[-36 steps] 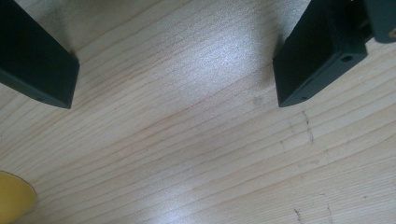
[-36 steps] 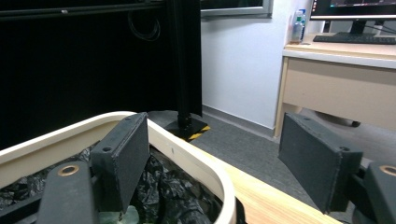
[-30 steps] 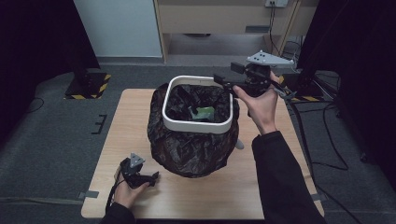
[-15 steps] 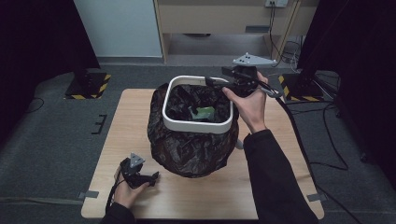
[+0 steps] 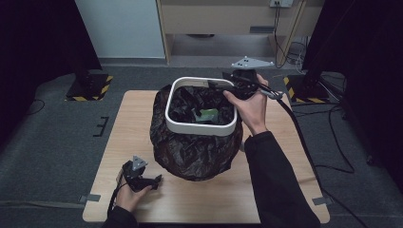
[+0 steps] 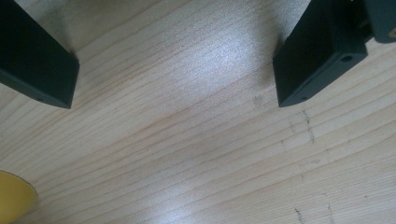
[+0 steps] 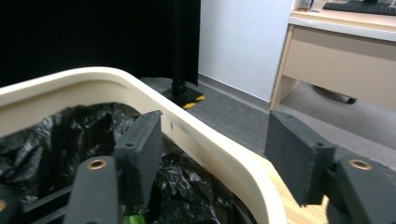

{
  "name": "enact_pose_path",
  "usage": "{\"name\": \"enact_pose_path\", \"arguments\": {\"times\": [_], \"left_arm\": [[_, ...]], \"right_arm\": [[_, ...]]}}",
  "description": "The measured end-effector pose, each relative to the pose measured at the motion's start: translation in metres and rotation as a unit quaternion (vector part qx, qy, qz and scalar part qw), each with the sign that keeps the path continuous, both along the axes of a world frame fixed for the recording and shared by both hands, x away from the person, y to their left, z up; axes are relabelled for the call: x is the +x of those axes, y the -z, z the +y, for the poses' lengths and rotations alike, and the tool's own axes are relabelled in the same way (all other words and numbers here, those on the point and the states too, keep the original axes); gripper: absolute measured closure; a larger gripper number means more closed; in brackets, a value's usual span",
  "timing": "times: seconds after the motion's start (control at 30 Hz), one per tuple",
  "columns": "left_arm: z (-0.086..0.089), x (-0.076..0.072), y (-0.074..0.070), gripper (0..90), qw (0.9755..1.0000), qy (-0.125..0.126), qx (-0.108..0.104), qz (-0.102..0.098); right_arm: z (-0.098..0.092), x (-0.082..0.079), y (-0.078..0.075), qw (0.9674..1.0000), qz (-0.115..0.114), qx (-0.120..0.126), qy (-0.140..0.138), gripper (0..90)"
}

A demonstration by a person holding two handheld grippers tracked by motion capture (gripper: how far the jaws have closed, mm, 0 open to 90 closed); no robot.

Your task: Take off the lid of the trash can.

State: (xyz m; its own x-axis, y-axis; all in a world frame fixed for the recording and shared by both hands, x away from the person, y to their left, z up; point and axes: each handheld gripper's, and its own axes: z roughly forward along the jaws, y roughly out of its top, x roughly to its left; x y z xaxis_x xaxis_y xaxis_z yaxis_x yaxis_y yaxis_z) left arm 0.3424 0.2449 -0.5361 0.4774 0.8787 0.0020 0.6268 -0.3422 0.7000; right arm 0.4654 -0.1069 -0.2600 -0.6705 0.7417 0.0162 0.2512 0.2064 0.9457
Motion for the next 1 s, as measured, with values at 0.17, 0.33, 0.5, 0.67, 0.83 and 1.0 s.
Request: {"name": "enact_pose_path", "arguments": {"times": [0.17,0.33,0.5,0.67,0.83,1.0], "left_arm": [[0.0,0.0,0.0,0.0,1.0,0.0,0.0,0.0],[0.0,0.0,0.0,0.0,1.0,0.0,0.0,0.0],[0.0,0.0,0.0,0.0,1.0,0.0,0.0,0.0],[0.0,0.0,0.0,0.0,1.0,0.0,0.0,0.0],[0.0,0.0,0.0,0.0,1.0,0.0,0.0,0.0],[0.0,0.0,0.0,0.0,1.0,0.0,0.0,0.0]], "right_arm": [[0.001,0.0007,0.0019,0.9999,0.002,-0.012,-0.002,43.6],[0.0016,0.0015,0.0035,0.9997,0.005,-0.024,0.0,46.6],[0.0012,0.002,0.0043,0.9994,0.006,-0.034,-0.001,50.9],[0.0016,0.0021,0.0055,0.9988,0.006,-0.048,-0.001,54.7],[0.0006,0.002,0.0043,0.9988,0.007,-0.048,0.002,57.3],[-0.0002,0.0017,0.0026,0.999,0.01,-0.042,0.005,58.4]]}}
